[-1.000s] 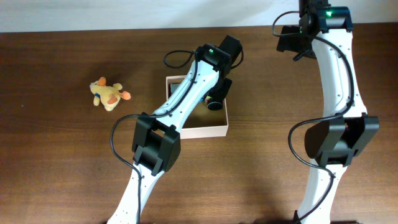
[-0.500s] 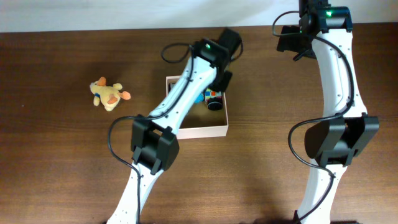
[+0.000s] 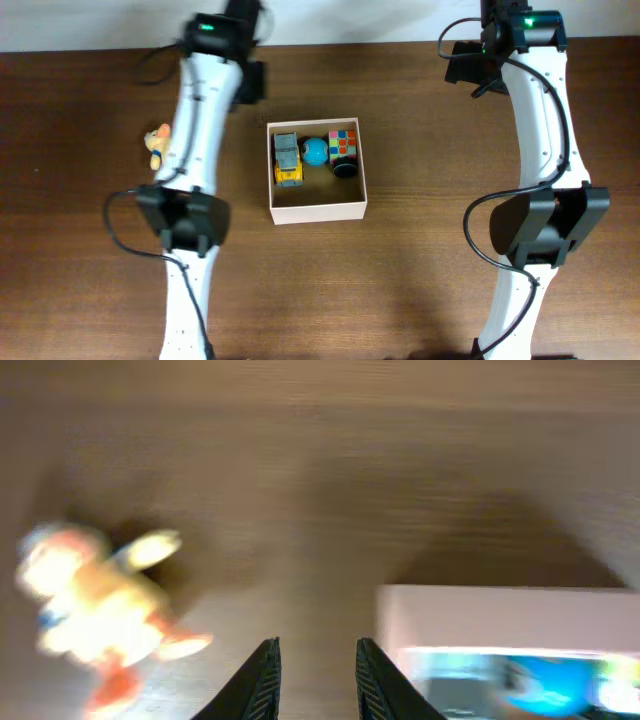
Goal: Pack container
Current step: 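Lift the left gripper out of the box toward the duck, then lower the left gripper and grasp the yellow plush duck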
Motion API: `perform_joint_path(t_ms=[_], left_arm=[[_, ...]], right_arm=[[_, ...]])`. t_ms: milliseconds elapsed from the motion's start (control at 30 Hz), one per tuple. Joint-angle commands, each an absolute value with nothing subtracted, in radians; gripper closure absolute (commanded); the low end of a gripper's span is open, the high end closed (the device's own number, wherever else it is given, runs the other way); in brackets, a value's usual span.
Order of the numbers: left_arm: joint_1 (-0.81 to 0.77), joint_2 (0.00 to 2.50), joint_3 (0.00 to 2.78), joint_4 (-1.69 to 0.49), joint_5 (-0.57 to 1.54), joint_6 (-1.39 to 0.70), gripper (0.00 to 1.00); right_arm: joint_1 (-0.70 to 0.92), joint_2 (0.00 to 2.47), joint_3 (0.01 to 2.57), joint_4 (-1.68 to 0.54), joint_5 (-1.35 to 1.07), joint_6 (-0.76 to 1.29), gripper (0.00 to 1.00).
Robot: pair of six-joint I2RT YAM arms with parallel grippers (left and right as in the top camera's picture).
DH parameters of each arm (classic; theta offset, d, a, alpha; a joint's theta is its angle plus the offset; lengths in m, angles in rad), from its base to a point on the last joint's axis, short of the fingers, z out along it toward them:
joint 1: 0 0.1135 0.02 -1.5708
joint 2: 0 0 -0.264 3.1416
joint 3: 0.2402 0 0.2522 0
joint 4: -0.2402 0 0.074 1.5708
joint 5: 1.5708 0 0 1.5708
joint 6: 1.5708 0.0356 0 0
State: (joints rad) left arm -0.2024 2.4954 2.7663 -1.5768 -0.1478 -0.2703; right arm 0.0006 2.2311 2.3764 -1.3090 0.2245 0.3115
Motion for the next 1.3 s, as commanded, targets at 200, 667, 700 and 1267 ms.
perform_joint_path(t_ms=[200, 667, 700, 1267], left_arm=[[0.010, 2.487, 2.723, -1.683, -0.202, -0.469, 0.67], [0.071, 2.488, 2.405, -1.541, -0.188, -0.501, 0.60], [0.071, 2.488, 2.388, -1.533, -0.187, -0.501, 0.60], [0.070, 2.488, 2.288, -1.469, -0.187, -0.500, 0.98]], right_arm=[[-0.001, 2.234, 2.372, -1.309, 0.241, 0.316, 0.01], [-0.001, 2.234, 2.372, -1.309, 0.241, 0.316, 0.01], [-0.001, 2.234, 2.372, -1.309, 0.241, 0.316, 0.01], [-0.001, 2.234, 2.372, -1.309, 0.241, 0.316, 0.01]])
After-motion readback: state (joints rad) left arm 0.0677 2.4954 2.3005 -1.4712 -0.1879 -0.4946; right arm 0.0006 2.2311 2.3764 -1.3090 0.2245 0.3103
